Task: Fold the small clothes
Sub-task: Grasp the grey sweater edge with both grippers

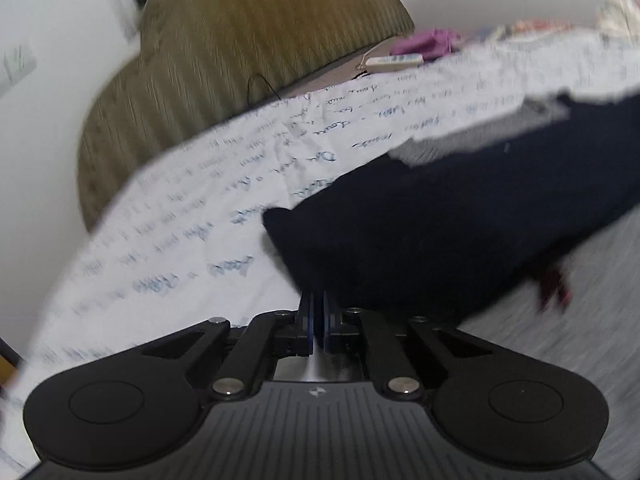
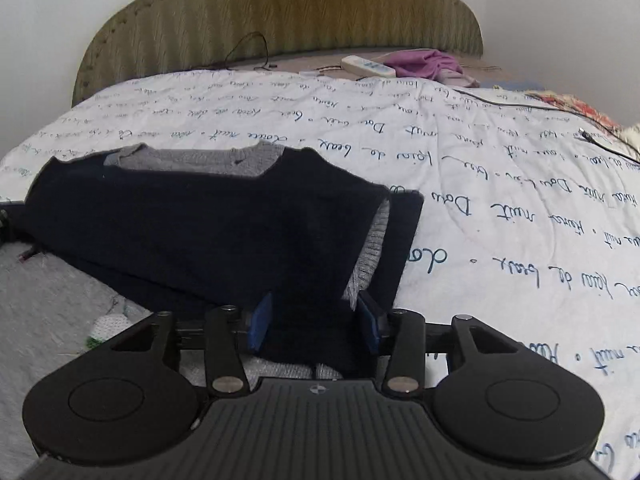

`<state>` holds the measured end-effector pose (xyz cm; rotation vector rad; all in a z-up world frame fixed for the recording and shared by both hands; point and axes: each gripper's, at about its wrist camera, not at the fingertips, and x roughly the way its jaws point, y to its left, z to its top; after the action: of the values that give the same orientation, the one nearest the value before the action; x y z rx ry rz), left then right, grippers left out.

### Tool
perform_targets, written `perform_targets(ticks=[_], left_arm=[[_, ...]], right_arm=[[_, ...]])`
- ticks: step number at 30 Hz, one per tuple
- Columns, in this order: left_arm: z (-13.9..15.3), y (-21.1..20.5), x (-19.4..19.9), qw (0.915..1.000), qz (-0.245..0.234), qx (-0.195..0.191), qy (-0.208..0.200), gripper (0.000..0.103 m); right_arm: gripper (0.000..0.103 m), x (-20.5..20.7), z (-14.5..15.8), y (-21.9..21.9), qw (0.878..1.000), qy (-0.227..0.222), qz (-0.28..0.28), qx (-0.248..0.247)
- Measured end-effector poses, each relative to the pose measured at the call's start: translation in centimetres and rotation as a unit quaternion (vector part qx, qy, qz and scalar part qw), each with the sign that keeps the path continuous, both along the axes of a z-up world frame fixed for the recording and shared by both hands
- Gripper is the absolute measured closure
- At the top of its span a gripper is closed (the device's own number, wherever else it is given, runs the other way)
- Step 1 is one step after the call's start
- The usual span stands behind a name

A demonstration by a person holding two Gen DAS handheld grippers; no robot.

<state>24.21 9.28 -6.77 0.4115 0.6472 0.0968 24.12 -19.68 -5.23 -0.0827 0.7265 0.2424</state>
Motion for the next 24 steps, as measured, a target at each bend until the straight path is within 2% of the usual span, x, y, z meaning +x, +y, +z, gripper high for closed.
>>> perform_targets(ticks=[2,4,6,8,10,11,12,13,14,16,17,18,19,21,22,23,24], left_arm=[[-0.7,1.4,0.2,0.9988,0.035,0.035,0.001,0.102],[-1.2,3.8,0.0,0.9966,0.078,0.025,-0.007,0.102],[-0.4,4.7,-1.1,0.9954,0.094,0.008,-0.016,0.101],[1.5,5.2,-3.5,0.9932,0.104,-0.038,-0.037,0.1],[3.4,5.8,-6.8,0.9878,0.091,-0.118,-0.044,0.095],[4.1,6.2,-8.7,0.9819,0.081,-0.166,-0.043,0.089],[4.7,6.7,-10.9,0.9734,0.068,-0.213,-0.047,0.084],[4.9,7.0,-13.3,0.9649,0.057,-0.25,-0.059,0.066],[5.1,7.2,-15.8,0.9566,0.052,-0.276,-0.077,0.039],[5.1,7.9,-20.7,0.9417,0.064,-0.304,-0.129,0.011],[4.9,8.5,-22.8,0.9326,0.068,-0.322,-0.147,0.01],[4.6,9.2,-24.5,0.9236,0.064,-0.351,-0.141,0.01],[4.1,9.9,-25.5,0.9145,0.058,-0.384,-0.114,0.01],[2.6,11.3,-26.6,0.8895,0.05,-0.452,-0.046,0.01],[1.7,11.7,-27.2,0.8788,0.053,-0.474,-0.02,0.01],[0.9,12.2,-27.6,0.8714,0.057,-0.487,0.003,0.011],[0.6,12.5,-28.0,0.8677,0.054,-0.494,0.007,0.011]], right_arm=[[0.052,-0.2,0.4,-0.8,1.0,0.006,-0.011,0.025],[0.049,-1.1,1.1,-1.6,0.999,0.002,-0.025,0.038],[0.048,-2.9,1.8,-1.9,0.999,-0.005,-0.038,0.03],[0.047,-5.2,2.9,-2.7,0.998,-0.013,-0.039,0.051],[0.037,-8.2,4.2,-4.0,0.994,-0.018,-0.039,0.096],[0.031,-10.0,4.8,-4.8,0.991,-0.014,-0.039,0.126],[0.03,-11.8,5.2,-5.8,0.987,-0.004,-0.036,0.16],[0.03,-13.5,5.4,-6.9,0.98,0.011,-0.034,0.197],[0.03,-15.2,5.4,-8.1,0.971,0.03,-0.036,0.235],[0.03,-18.9,4.5,-10.4,0.949,0.069,-0.046,0.303],[0.028,-20.7,3.8,-11.3,0.94,0.087,-0.054,0.324],[0.028,-22.6,3.0,-12.2,0.931,0.102,-0.065,0.343],[0.028,-24.2,2.1,-12.8,0.922,0.121,-0.074,0.361],[0.029,-27.0,0.1,-13.7,0.902,0.161,-0.089,0.391],[0.031,-28.2,-0.8,-14.0,0.891,0.17,-0.094,0.409],[0.033,-29.3,-1.5,-14.1,0.881,0.174,-0.093,0.429],[0.032,-30.1,-1.9,-14.1,0.874,0.173,-0.092,0.445]])
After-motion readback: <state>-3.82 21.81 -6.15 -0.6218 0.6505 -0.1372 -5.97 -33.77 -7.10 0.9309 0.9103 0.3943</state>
